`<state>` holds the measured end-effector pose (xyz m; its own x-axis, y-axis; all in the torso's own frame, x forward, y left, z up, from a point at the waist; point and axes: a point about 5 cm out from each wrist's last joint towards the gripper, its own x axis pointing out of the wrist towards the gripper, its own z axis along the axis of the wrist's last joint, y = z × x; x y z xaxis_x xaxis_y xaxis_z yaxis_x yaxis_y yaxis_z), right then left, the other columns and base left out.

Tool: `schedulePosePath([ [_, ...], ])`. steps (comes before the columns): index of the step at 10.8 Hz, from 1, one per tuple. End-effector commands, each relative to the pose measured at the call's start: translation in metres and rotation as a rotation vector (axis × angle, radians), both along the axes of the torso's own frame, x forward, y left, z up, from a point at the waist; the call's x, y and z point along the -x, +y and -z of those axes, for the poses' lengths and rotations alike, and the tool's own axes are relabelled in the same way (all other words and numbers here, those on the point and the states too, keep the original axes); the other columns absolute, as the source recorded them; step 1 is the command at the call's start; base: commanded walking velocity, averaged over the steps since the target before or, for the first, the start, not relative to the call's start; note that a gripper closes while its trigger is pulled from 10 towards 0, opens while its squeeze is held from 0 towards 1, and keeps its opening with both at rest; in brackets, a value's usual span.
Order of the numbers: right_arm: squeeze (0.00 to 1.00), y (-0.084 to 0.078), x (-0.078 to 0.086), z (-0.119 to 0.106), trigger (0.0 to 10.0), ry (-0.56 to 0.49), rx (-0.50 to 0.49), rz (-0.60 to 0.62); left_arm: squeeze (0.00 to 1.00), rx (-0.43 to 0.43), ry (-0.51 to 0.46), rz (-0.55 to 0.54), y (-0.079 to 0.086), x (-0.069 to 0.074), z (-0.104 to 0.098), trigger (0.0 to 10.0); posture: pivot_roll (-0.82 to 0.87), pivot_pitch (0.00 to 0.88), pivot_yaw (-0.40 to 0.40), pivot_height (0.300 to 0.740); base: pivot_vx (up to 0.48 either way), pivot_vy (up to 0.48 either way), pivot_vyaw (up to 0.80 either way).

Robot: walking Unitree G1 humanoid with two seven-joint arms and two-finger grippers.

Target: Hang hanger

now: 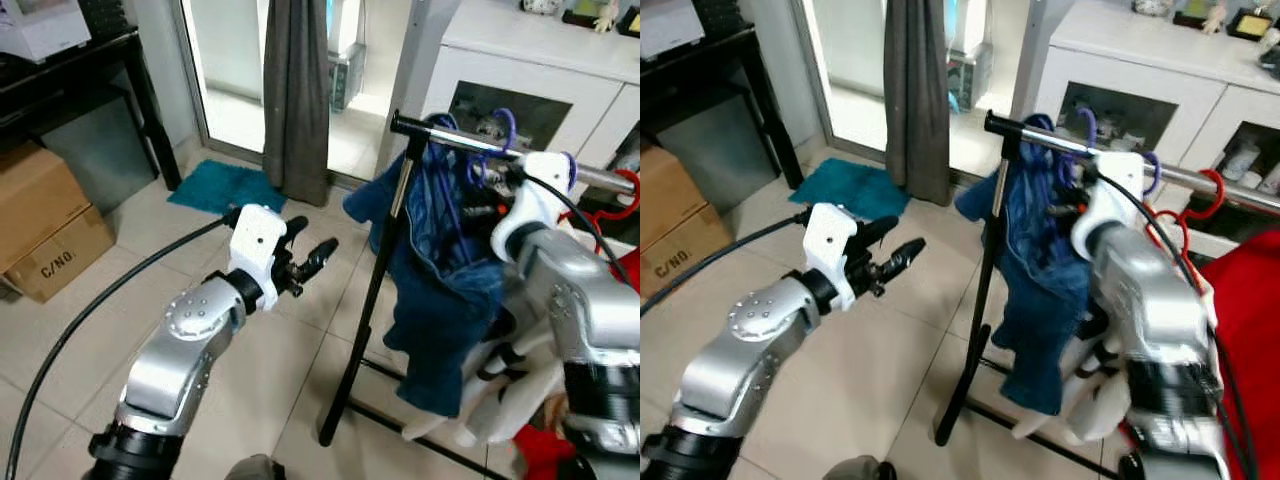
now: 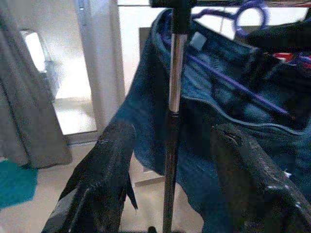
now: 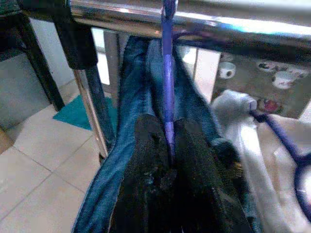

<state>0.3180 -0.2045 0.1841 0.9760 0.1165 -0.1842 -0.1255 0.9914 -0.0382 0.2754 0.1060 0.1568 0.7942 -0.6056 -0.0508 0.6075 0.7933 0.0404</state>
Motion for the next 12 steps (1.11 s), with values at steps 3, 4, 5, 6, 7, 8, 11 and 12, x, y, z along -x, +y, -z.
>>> schedulePosePath([
  [3,0.0,-0.002,0.027,0.008,0.0,-0.004,0.076,-0.026,0.0,-0.042,0.012,-0.058,0.004,0.0,0.011,10.0,0.05,0.0,-0.018,0.74,0.0,0.0,0.0],
  [4,0.0,-0.001,0.032,0.012,0.0,0.006,0.092,-0.023,0.0,-0.049,0.013,-0.051,0.003,0.0,0.012,10.0,0.05,0.002,-0.019,0.74,-0.247,0.0,0.0],
  [5,0.0,-0.001,0.035,0.012,0.0,0.009,0.087,-0.02,0.0,-0.05,0.011,-0.052,0.002,0.001,0.012,10.0,0.05,0.003,-0.022,0.74,-0.262,0.0,0.0],
  [6,0.0,0.001,0.036,0.013,0.0,0.003,0.082,-0.023,0.0,-0.051,0.01,-0.052,0.002,0.001,0.012,10.0,0.05,0.003,-0.022,0.74,-0.262,0.0,0.0],
  [7,0.0,0.003,0.038,0.016,0.0,0.001,0.081,-0.029,0.0,-0.053,0.01,-0.051,0.002,0.0,0.012,10.0,0.05,0.003,-0.022,0.74,-0.262,0.0,0.0],
  [8,0.0,0.004,0.04,0.022,0.0,0.007,0.081,-0.029,0.0,-0.052,0.012,-0.052,0.002,0.001,0.013,10.0,0.05,0.003,-0.022,0.74,-0.277,0.0,0.0],
  [11,0.0,0.004,0.044,0.027,0.0,0.013,0.073,-0.019,0.0,-0.056,0.016,-0.051,0.001,0.0,0.013,10.0,0.05,0.006,-0.024,0.74,-0.291,0.0,0.0],
  [12,0.0,0.006,0.046,0.031,0.0,0.011,0.068,-0.029,0.0,-0.057,0.016,-0.049,0.001,-0.001,0.013,10.0,0.05,0.004,-0.021,0.74,-0.281,0.0,0.0],
])
